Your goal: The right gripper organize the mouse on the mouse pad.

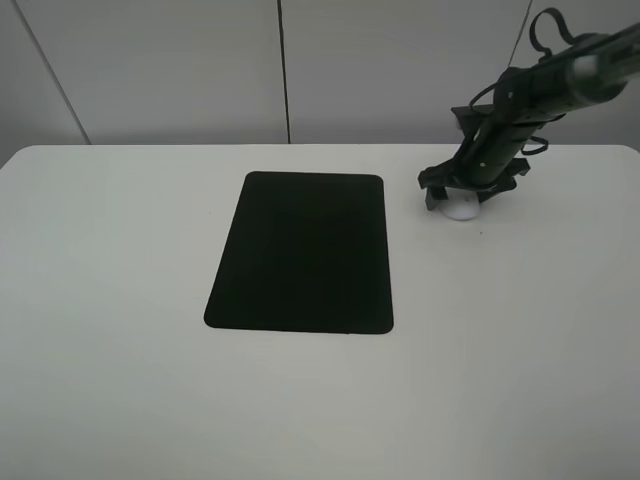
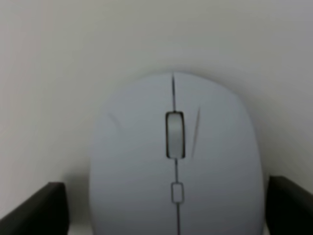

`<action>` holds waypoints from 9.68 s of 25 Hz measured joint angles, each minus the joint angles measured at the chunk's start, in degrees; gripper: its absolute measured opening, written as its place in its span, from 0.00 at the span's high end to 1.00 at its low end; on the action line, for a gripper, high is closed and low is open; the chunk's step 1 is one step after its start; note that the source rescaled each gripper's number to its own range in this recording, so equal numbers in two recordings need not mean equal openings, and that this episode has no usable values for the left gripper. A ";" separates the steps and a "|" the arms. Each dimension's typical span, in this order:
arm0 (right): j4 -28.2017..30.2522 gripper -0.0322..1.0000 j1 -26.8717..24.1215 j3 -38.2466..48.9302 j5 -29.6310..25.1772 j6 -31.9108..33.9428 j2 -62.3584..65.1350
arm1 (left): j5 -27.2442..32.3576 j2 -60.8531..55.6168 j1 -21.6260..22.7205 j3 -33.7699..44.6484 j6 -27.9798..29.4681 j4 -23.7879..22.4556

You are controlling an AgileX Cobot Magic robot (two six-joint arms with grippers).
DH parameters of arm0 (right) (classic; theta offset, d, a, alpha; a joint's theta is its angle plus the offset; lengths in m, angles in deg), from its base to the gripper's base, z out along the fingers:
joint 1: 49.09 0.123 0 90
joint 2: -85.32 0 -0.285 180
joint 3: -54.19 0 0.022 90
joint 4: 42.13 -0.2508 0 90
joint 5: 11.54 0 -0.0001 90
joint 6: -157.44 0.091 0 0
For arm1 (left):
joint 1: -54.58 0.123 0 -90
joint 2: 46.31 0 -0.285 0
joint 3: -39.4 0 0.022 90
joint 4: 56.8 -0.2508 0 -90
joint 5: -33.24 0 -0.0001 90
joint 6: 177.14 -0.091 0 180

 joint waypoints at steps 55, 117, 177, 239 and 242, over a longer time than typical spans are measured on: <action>1.12 0.97 19.23 -0.04 -13.37 23.42 8.45 | 0.00 0.00 0.00 0.00 0.00 0.00; 16.06 0.23 30.62 -5.92 -2.86 38.35 -3.30 | 0.00 0.00 0.00 0.00 0.00 0.00; 2.92 0.14 -13.49 46.65 -12.55 17.86 88.43 | 0.00 0.00 0.00 0.00 0.00 0.00; 1.61 0.14 -8.65 54.60 -31.43 1.98 129.65 | 0.00 0.00 0.00 0.00 0.00 0.00; 1.61 0.14 -8.65 54.60 -31.43 1.93 129.65 | 0.00 0.00 0.00 0.00 0.00 0.00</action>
